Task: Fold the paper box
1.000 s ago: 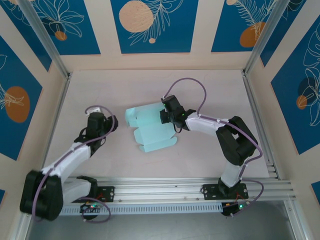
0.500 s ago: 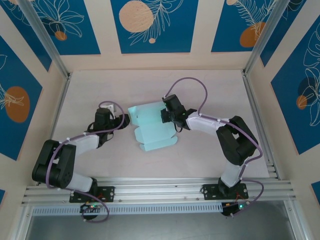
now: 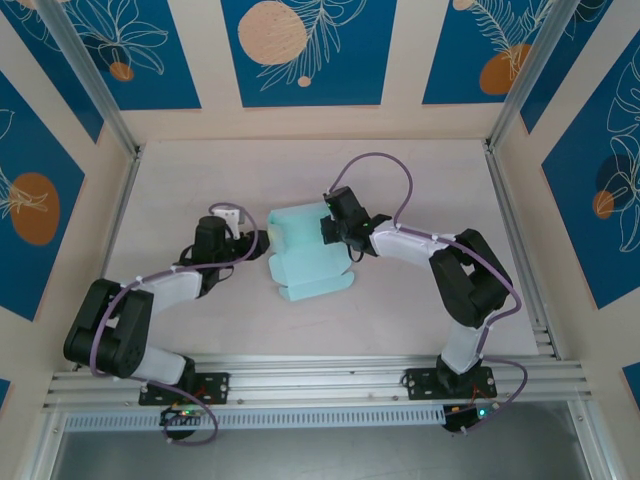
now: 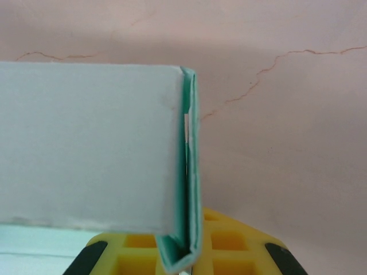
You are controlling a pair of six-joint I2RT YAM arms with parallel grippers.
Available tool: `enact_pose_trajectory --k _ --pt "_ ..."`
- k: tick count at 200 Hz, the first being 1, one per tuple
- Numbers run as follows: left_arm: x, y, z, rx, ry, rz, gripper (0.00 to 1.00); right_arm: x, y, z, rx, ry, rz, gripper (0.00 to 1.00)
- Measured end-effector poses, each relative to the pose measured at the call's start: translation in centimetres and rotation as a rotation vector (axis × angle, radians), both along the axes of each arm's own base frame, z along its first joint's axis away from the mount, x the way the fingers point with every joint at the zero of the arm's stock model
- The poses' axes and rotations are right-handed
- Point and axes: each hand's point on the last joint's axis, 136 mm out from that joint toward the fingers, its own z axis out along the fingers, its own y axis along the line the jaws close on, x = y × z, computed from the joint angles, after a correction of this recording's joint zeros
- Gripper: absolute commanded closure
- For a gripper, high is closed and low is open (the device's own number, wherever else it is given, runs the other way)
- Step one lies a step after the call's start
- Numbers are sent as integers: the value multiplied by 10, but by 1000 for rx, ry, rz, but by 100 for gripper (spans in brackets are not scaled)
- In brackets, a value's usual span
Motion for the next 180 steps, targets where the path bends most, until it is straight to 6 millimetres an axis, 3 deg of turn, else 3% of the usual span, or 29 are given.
enact_pose_trajectory --k 87,140,180 --pt "-5 -32 6 48 -64 -153 50 -4 -3 -4 -21 25 0 94" --pt "-6 -37 6 96 -86 -203 54 -3 -6 -4 -32 22 -10 94" --pt "-17 -44 6 203 -89 -353 53 -6 -8 -6 -45 33 -6 94"
